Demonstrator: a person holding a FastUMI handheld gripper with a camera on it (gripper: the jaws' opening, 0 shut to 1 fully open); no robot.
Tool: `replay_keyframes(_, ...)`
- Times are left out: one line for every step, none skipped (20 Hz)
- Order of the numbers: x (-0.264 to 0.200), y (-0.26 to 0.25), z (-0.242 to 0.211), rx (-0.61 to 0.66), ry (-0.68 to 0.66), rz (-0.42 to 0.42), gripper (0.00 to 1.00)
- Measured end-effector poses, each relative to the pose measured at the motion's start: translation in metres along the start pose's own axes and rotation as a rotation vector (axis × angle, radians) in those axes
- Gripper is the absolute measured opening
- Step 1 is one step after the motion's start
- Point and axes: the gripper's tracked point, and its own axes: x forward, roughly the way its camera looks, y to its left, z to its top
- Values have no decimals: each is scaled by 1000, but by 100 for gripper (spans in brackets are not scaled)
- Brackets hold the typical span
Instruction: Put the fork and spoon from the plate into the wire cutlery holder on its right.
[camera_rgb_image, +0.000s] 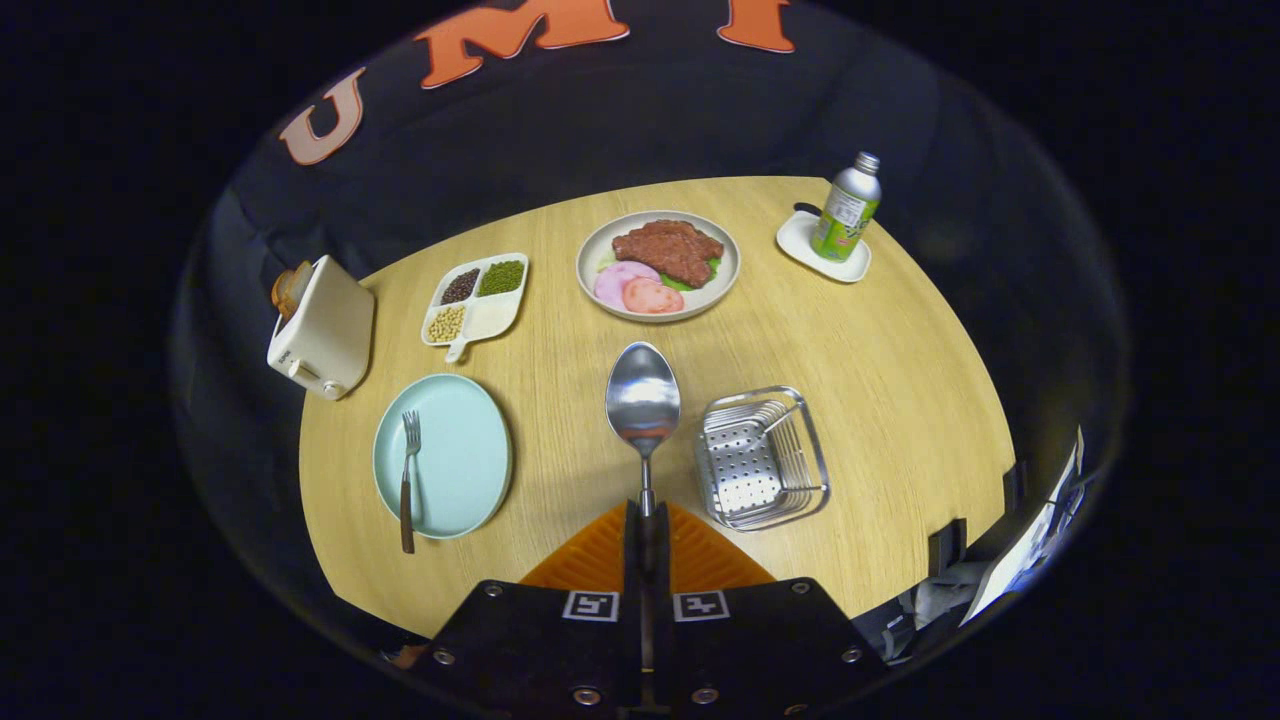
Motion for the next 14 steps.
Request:
replay_keyframes(1,-11,-1,3,2,-11,5)
replay_keyframes(3,-19,-4,3,11,-16,5)
replay_keyframes(3,-27,-8,8,17,-17,6)
replay_keyframes(4,-32,-13,6,30,-19,5)
replay_keyframes(6,-38,-17,-7,44,-21,6)
replay_keyframes(7,-46,-19,-19,49,-29,6)
replay_keyframes(8,-53,-21,-34,55,-38,5)
replay_keyframes(9,-59,-22,-40,62,-39,5)
replay_keyframes(11,-58,-23,-45,70,-30,6)
replay_keyframes(12,-59,-23,-53,80,-19,6)
replay_keyframes(13,-62,-21,-70,81,-9,6)
replay_keyframes(15,-65,-17,-85,72,-8,6)
replay_keyframes(17,-67,-14,-105,60,-7,8)
replay_keyframes(18,-67,-8,-117,42,2,8)
